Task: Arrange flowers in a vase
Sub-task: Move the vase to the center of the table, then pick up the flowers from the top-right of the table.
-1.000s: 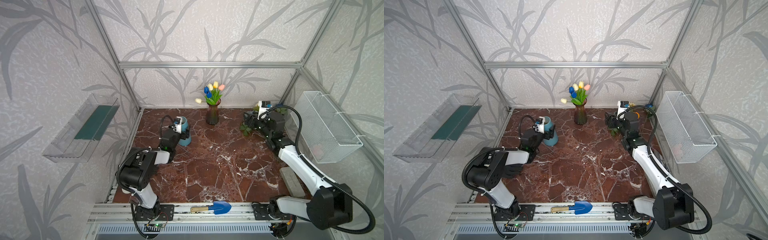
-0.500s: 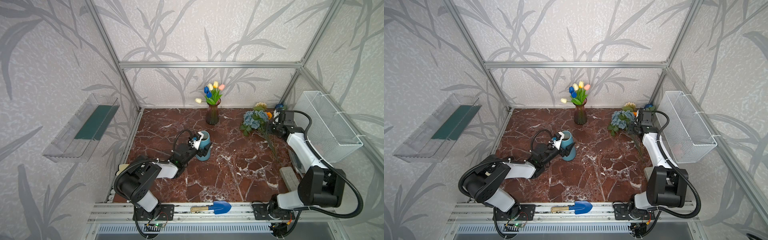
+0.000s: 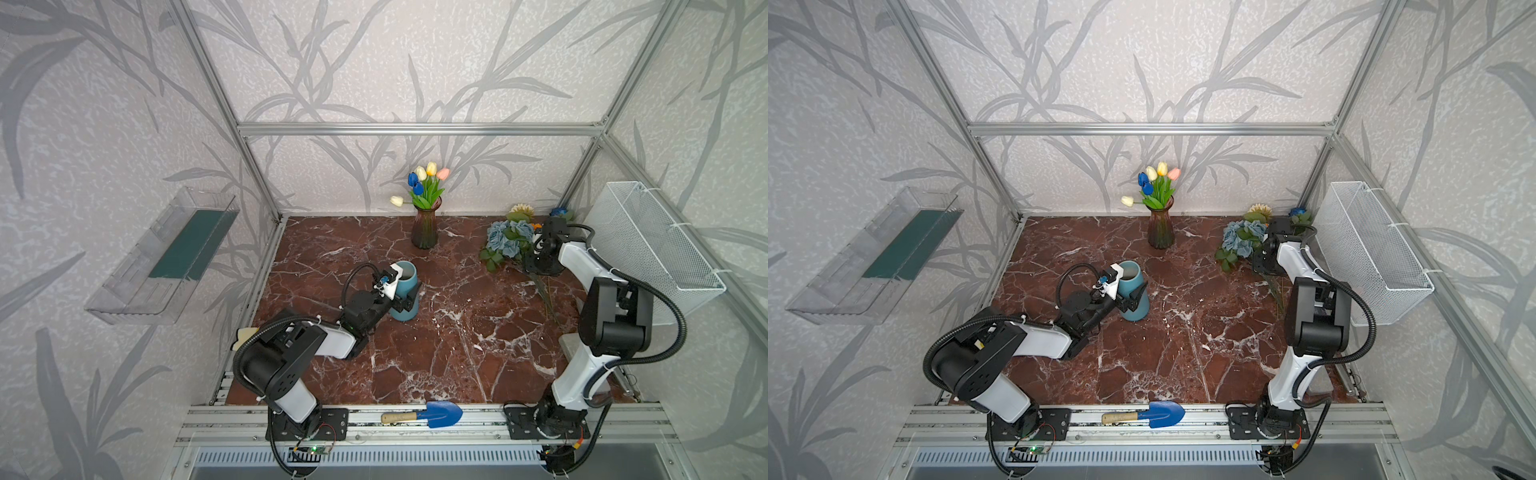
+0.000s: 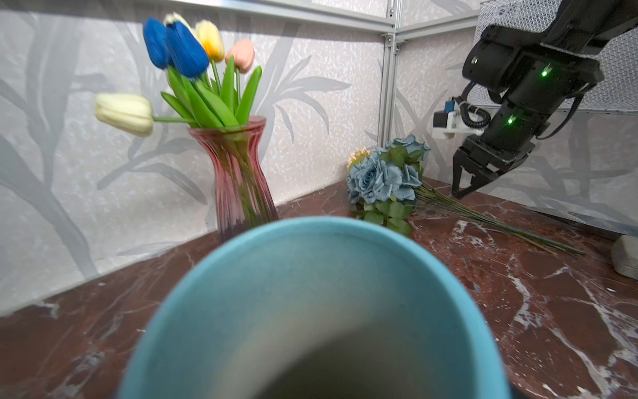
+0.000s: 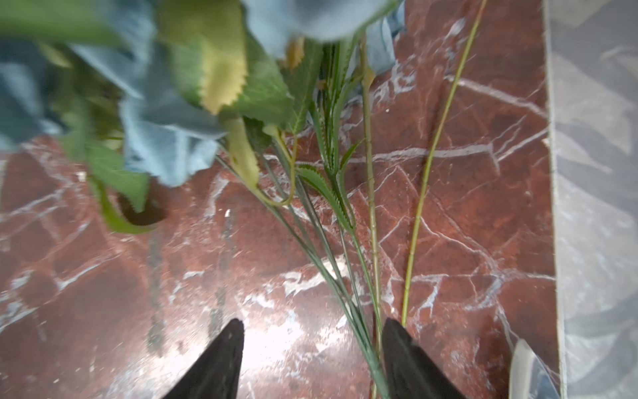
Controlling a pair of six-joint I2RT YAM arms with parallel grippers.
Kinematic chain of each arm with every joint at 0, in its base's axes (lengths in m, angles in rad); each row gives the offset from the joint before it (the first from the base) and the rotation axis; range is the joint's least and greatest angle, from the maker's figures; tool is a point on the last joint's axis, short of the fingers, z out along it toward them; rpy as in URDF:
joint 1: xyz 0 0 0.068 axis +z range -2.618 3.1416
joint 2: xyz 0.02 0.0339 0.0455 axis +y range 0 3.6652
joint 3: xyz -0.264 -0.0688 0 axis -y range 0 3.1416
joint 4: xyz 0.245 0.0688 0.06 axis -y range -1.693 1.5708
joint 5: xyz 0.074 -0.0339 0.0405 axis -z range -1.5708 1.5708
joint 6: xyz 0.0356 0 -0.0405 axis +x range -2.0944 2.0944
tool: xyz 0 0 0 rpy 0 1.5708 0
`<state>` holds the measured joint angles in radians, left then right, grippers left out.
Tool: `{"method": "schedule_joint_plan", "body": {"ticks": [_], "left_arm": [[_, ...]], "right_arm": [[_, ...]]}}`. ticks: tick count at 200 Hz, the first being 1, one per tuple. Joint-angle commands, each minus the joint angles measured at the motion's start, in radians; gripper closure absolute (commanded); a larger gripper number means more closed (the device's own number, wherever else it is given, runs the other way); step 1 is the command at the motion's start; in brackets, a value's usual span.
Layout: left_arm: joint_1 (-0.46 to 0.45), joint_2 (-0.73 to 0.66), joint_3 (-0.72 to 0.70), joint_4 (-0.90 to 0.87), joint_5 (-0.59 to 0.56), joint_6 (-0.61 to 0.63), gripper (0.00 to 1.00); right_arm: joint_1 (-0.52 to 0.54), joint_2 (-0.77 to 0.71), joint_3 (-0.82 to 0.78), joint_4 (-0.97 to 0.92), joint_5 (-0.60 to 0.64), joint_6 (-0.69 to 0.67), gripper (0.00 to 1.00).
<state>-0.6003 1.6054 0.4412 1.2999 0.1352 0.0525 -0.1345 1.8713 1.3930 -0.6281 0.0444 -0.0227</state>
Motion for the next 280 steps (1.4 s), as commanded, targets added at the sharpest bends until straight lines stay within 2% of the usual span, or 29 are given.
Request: {"method": "schedule_joint_plan", "body": {"ticks": [1,64,116,131,182,197,280], "left_arm": [[0.003,-0.049,0.013,0.041,0.001,0.019,0.04],[0.002,-0.117,0.020,-0.037,0.033,0.002,0.02],[0.001,-0.253,-0.010,-0.122,0.020,-0.007,0.02],[0.002,-0.289,-0.015,-0.155,0.020,-0.002,0.02],[0.001,-0.368,-0.049,-0.191,-0.003,-0.005,0.02],[0.000,-0.381,-0.059,-0.197,-0.014,-0.003,0.02],[0.000,-0.436,-0.120,-0.211,-0.053,-0.008,0.02]], "right_arm": [[-0.005,0.037,0.017,-0.036,-0.027,-0.068,0.41],[-0.004,0.128,0.039,0.014,-0.010,-0.110,0.53],[-0.002,0.154,0.046,0.033,-0.022,-0.126,0.69],[-0.002,0.137,0.039,0.041,-0.042,-0.128,0.75],[0.022,0.021,-0.011,0.080,-0.090,-0.127,0.82],[0.027,-0.010,-0.016,0.076,-0.118,-0.117,0.87],[0.038,-0.146,-0.062,0.110,-0.212,-0.043,0.90]]}}
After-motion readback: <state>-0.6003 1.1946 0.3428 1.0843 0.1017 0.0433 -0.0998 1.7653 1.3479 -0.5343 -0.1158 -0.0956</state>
